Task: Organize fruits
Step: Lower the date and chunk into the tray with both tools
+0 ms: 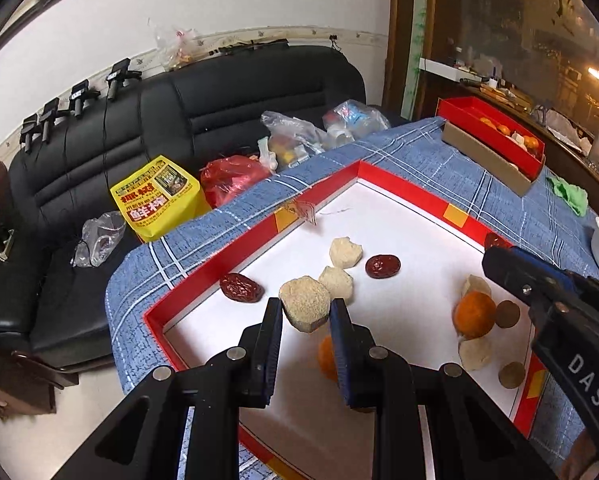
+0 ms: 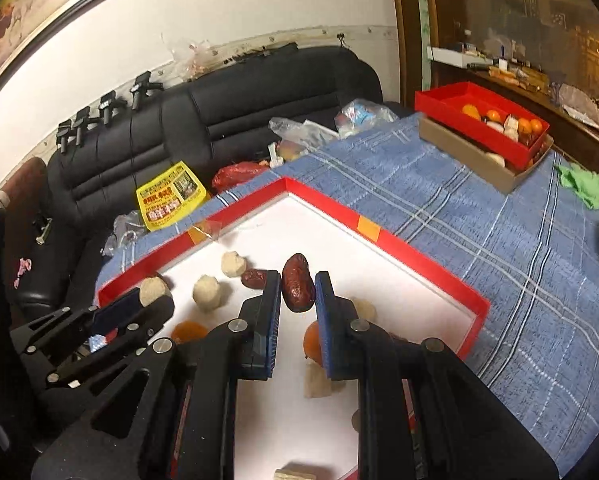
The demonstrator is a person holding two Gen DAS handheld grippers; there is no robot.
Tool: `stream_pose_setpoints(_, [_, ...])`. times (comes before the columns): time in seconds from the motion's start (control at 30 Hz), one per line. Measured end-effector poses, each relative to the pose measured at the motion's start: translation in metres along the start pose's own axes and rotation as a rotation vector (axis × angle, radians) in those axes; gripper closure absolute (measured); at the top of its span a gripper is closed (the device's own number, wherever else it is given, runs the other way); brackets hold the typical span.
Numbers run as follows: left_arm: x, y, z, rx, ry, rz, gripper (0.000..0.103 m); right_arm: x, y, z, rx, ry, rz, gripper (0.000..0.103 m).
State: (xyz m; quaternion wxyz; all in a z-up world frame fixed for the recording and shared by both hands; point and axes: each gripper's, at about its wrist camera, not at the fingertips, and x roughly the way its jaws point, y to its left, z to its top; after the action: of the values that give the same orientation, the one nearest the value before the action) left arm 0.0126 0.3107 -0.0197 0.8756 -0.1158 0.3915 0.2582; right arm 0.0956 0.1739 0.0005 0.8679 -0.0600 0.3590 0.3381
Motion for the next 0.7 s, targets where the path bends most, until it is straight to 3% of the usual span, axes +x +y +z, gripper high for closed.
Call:
stream_pose_setpoints(0.4, [0.013,-0.006,0.017,0.023,0.020,-0.011,0.080,0.024,-0.008,0.009,0.008,0.046,-0.026,0.086])
stream_pose_setpoints(0.7, [0.029,0.008,0.019,-0.020,0.051,0.029,0.080,0.035,-0.011,0.010,0.008,0.064,-0.034,0.086])
